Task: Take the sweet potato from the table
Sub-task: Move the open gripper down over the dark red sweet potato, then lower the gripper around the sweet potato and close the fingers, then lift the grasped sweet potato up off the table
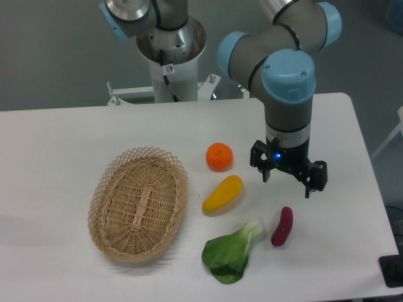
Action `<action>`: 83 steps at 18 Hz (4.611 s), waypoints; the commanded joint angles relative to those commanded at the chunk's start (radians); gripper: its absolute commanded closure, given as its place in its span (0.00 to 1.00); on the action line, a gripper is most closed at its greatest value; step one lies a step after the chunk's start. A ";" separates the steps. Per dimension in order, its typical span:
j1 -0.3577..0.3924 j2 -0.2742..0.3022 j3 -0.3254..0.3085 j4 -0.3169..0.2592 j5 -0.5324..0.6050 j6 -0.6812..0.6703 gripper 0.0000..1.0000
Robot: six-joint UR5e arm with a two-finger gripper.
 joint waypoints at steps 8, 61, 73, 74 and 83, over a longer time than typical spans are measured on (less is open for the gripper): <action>-0.005 0.008 -0.029 0.024 -0.011 -0.011 0.00; 0.021 -0.304 -0.098 0.347 0.028 0.080 0.57; 0.025 -0.203 -0.090 0.341 -0.014 0.080 0.56; 0.025 -0.183 -0.092 0.341 -0.035 0.078 0.56; -0.047 -0.005 -0.124 0.334 -0.231 -0.141 0.56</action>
